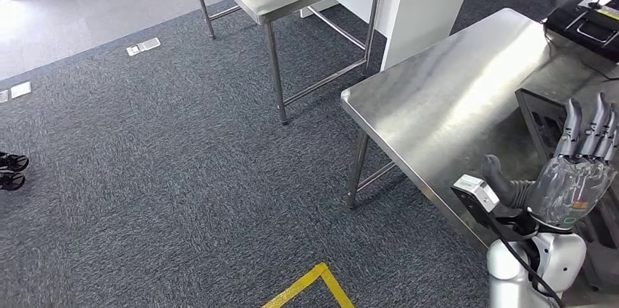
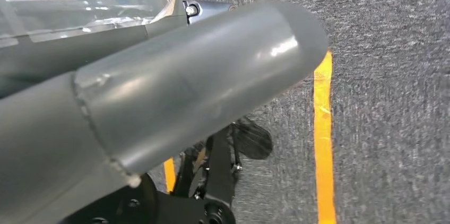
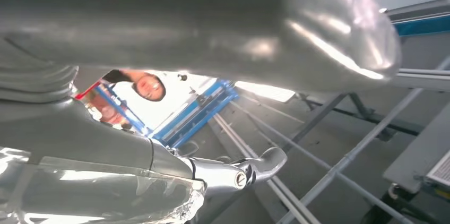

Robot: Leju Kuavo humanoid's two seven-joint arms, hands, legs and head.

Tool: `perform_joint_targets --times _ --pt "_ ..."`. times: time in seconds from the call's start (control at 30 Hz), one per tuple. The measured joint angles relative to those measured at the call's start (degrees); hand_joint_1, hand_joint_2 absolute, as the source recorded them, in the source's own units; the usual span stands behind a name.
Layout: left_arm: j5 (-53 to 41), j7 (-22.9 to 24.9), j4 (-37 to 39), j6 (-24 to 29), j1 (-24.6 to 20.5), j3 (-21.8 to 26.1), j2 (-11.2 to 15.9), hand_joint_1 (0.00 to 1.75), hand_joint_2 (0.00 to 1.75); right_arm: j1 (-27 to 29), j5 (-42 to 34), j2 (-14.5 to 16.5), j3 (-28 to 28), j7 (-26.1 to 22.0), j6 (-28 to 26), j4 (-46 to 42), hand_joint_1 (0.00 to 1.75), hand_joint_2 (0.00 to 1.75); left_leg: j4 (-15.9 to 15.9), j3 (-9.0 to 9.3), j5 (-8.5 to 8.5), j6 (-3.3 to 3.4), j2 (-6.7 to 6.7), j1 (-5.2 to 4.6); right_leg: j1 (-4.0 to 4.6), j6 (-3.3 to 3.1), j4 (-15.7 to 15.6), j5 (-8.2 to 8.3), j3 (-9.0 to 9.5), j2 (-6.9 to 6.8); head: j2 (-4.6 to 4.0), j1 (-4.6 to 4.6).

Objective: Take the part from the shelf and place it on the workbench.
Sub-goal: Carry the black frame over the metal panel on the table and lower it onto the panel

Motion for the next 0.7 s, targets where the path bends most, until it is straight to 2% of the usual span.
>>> perform_joint_targets --times 0.03,0.07,0.1,0.13,0.17,0.23,0.27,0.33,0.37,0.4,0.43,0.47,0.5,0.53,0.57,0.6,0.63,0.67,0.7 --pt "0.02 -0.03 0.0 -0.13 0.0 0.0 0.03 0.0 0.0 0.06 -0.15 -0.02 0.05 0.05 0.0 0.01 0.0 0.0 3.03 -1.68 -0.92 -0.28 0.43 0.35 0.08 -0.14 0.0 -0.08 0.06 -0.6 0.0 0.0" --pt "0.05 -0.07 0.0 -0.28 0.03 0.0 0.04 0.0 0.0 0.13 -0.39 -0.03 0.15 0.13 0.0 0.03 0.0 0.0 4.43 -2.6 -0.9 -0.5 0.7 0.66 0.11 -0.22 0.0 -0.18 0.14 -1.22 0.0 -0.01" --pt "0.1 -0.11 0.0 -0.42 0.05 0.01 0.05 0.0 0.0 0.2 -0.74 -0.04 0.33 0.21 0.0 0.04 0.0 0.0 3.67 -2.42 0.14 -0.65 0.96 0.94 0.1 -0.24 0.0 -0.29 0.25 -1.81 0.0 -0.02" --pt "0.14 -0.16 0.0 -0.55 0.05 0.01 0.1 0.0 0.0 0.25 -1.12 -0.06 0.62 0.32 0.0 0.07 0.0 0.0 0.83 -1.07 1.93 -0.71 1.44 1.14 0.06 -0.14 0.0 -0.44 0.42 -2.37 0.0 -0.01" --pt "0.16 -0.21 0.0 -0.71 0.01 0.02 0.16 0.0 0.0 0.27 -1.46 -0.12 0.99 0.59 0.0 0.1 0.0 0.0 -3.09 0.92 3.75 -0.73 2.64 1.24 0.08 0.05 0.0 -0.62 0.64 -2.88 0.0 -0.03" --pt "0.18 -0.3 0.0 -1.06 -0.25 0.02 0.28 0.0 0.0 0.31 -2.25 -0.53 2.2 1.56 0.0 0.25 0.0 0.0 -8.96 3.92 5.6 -0.56 4.47 0.84 0.44 0.73 -0.02 -1.06 0.97 -3.85 0.0 0.02" --pt "0.19 -0.32 0.0 -1.2 -0.36 0.01 0.3 0.0 0.0 0.33 -2.66 -0.85 3.03 2.06 0.0 0.39 0.0 0.0 -10.08 4.41 5.63 -0.37 4.8 0.52 0.66 1.09 -0.11 -1.21 1.09 -4.34 0.0 0.08" --pt "0.2 -0.33 0.0 -1.31 -0.38 0.0 0.37 0.0 0.0 0.35 -3.31 -1.44 4.94 2.54 0.0 0.77 0.0 0.0 -10.42 4.37 5.55 0.35 3.49 -0.04 0.82 1.84 -0.52 -1.36 1.41 -5.42 0.0 0.22" --pt "0.21 -0.34 0.0 -1.31 -0.29 0.01 0.37 0.0 0.0 0.36 -3.46 -1.6 5.76 2.62 0.0 0.96 0.0 0.0 -10.78 4.57 5.72 0.8 2.8 -0.12 0.71 2.12 -0.39 -1.59 1.5 -5.23 0.0 0.25" --pt "0.21 -0.35 0.0 -1.31 -0.25 0.01 0.39 0.0 0.0 0.38 -3.55 -1.78 6.4 2.69 0.0 1.11 0.0 0.0 -11.17 4.8 5.93 1.32 2.16 -0.11 0.59 2.18 0.47 -2.2 1.23 -4.35 0.0 0.28" --pt "0.2 -0.37 0.0 -1.31 -0.28 0.03 0.43 0.0 0.0 0.44 -3.68 -2.05 6.86 2.79 0.0 1.25 0.0 0.0 -11.52 5.03 6.15 1.82 1.46 -0.02 0.49 2.04 2.62 -3.32 0.32 -2.99 0.0 0.4" --pt "0.2 -0.39 0.0 -1.32 -0.34 0.04 0.45 0.0 0.0 0.59 -4.02 -2.37 7.22 2.98 -0.01 1.45 0.0 0.0 -11.68 5.11 6.25 2.19 0.71 0.05 0.32 1.69 5.9 -4.74 -1.31 -1.28 0.0 0.54" --pt "0.19 -0.4 0.0 -1.34 -0.42 0.05 0.5 0.0 0.0 0.72 -4.72 -2.76 7.63 3.33 -0.01 1.74 0.0 0.0 -11.7 5.11 6.26 2.47 -0.07 0.03 0.33 1.38 9.76 -6.18 -3.38 -0.16 0.0 0.64" --pt "0.17 -0.4 0.0 -1.38 -0.46 0.07 0.54 0.0 0.0 0.83 -5.89 -3.3 8.4 3.9 -0.01 2.22 0.0 0.0 -11.69 5.11 6.25 2.63 -0.97 -0.07 0.38 1.27 13.23 -7.2 -5.43 0.49 0.0 0.75" --pt "0.16 -0.41 0.0 -1.44 -0.43 0.07 0.53 0.0 0.0 0.88 -7.41 -3.92 9.59 4.6 -0.01 2.84 0.0 0.0 -11.68 5.14 6.22 2.7 -1.88 -0.2 0.49 1.4 15.05 -7.37 -6.85 0.83 0.0 0.77" --pt "0.13 -0.42 0.0 -1.51 -0.38 0.07 0.5 0.0 0.0 0.86 -8.77 -4.6 11.19 5.23 0.0 3.52 0.0 0.0 -11.66 5.2 6.19 2.74 -2.77 -0.35 0.6 1.69 14.82 -6.62 -7.31 1.05 0.0 0.79" --pt "0.1 -0.42 0.0 -1.56 -0.35 0.07 0.46 0.0 0.0 0.82 -9.75 -5.24 13.0 5.61 0.0 4.21 0.0 0.0 -11.64 5.27 6.19 2.75 -3.65 -0.48 0.72 2.05 12.4 -5.04 -6.66 1.41 0.0 0.8" --pt "0.08 -0.42 0.0 -1.6 -0.32 0.07 0.42 0.0 0.0 0.79 -10.25 -5.68 14.75 5.69 0.0 4.88 0.0 0.0 -11.6 5.32 6.17 2.73 -4.45 -0.56 0.76 2.38 8.62 -3.06 -5.28 2.31 0.0 0.81" --pt "0.06 -0.42 0.0 -1.59 -0.34 0.07 0.39 0.0 0.0 0.78 -10.32 -5.91 16.37 5.56 0.0 5.64 0.0 0.0 -11.49 5.31 6.13 2.64 -5.22 -0.67 0.77 2.45 4.93 -1.3 -3.86 3.72 0.0 0.8"
